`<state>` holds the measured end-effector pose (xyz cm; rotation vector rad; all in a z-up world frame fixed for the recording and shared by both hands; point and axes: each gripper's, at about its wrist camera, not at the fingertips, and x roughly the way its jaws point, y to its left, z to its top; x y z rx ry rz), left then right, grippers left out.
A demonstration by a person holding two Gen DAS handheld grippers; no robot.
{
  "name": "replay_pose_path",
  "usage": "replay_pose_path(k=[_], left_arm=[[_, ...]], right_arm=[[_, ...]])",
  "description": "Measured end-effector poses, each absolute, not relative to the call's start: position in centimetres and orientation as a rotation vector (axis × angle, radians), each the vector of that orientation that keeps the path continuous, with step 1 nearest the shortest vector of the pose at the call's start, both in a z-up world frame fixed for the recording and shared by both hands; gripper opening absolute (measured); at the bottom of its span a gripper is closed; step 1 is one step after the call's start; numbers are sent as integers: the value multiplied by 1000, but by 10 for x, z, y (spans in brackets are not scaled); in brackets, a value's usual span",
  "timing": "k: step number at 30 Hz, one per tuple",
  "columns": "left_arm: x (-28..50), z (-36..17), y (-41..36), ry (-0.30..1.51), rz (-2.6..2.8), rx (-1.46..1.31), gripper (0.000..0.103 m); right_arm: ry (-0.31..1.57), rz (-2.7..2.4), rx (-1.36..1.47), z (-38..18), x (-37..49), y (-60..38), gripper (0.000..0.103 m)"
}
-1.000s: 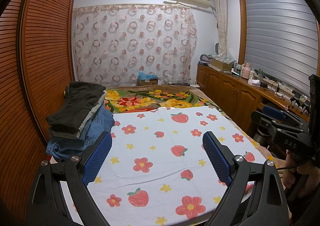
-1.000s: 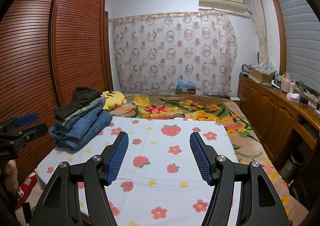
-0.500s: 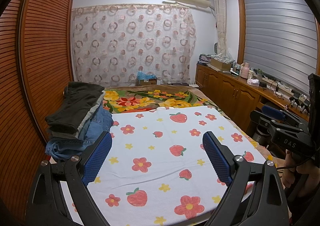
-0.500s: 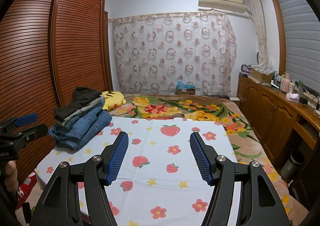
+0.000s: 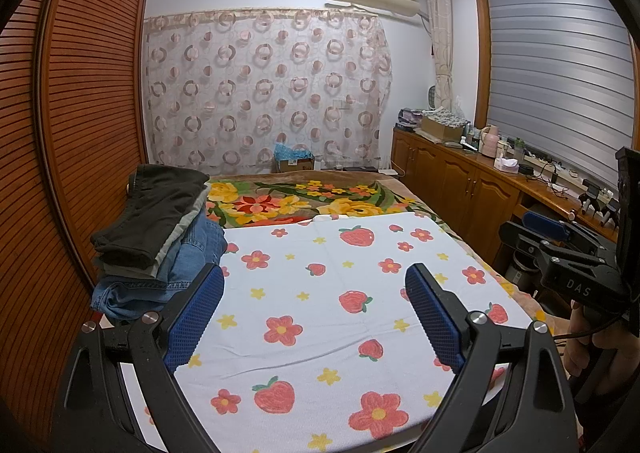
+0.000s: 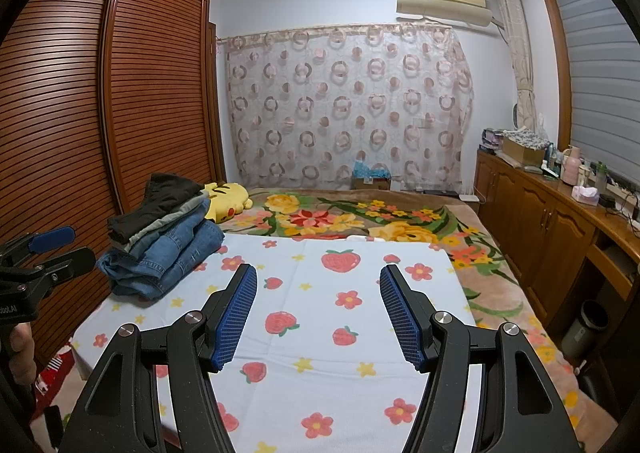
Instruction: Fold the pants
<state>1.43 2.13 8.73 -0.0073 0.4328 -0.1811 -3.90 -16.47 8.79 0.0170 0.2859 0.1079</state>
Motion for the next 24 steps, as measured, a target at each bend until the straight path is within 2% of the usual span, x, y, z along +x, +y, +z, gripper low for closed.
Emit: replay_pose_path(k=[24], left_arm=[[14,88,23,434,-179,-9,93]], right_arm=[[284,105,17,89,-40,-165,66]])
